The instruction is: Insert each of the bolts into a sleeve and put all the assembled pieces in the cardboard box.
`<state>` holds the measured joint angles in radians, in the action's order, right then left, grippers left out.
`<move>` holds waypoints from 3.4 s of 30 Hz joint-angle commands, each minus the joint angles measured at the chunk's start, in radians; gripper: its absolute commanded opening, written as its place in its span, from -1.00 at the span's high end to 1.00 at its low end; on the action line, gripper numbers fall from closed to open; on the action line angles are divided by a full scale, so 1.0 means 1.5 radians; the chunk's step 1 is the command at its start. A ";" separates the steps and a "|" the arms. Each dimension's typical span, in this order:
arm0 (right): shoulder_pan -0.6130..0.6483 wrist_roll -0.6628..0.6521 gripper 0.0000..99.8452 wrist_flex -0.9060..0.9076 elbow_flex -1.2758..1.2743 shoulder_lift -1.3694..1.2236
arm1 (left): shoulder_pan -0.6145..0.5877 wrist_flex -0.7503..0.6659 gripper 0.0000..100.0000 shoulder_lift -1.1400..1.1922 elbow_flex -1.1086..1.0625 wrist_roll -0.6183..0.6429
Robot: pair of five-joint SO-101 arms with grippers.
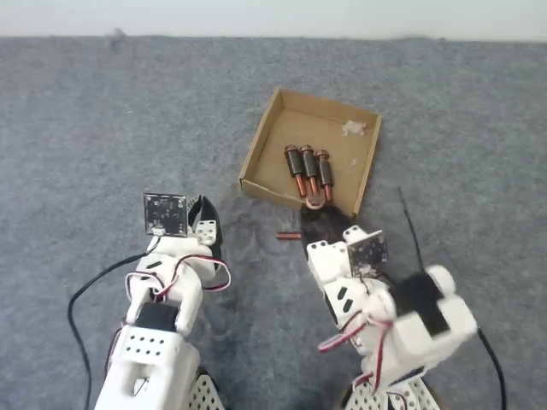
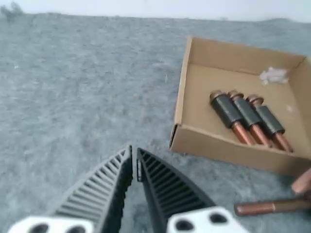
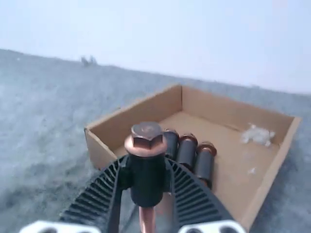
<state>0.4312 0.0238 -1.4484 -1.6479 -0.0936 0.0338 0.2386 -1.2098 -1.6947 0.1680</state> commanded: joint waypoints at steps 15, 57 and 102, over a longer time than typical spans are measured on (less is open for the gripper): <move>-0.075 0.002 0.99 0.596 -0.009 0.488 | 0.002 -0.165 0.98 0.179 0.016 -0.005; -0.140 0.003 0.98 1.712 1.231 -0.091 | 0.002 -0.161 0.98 0.209 0.039 -0.005; -0.142 -0.135 0.99 2.161 1.569 -0.281 | 0.002 -0.164 0.98 0.209 0.041 -0.005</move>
<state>0.2317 -0.1389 1.7522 0.7610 -0.6536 0.0353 0.0207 -0.9045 -1.6916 0.1680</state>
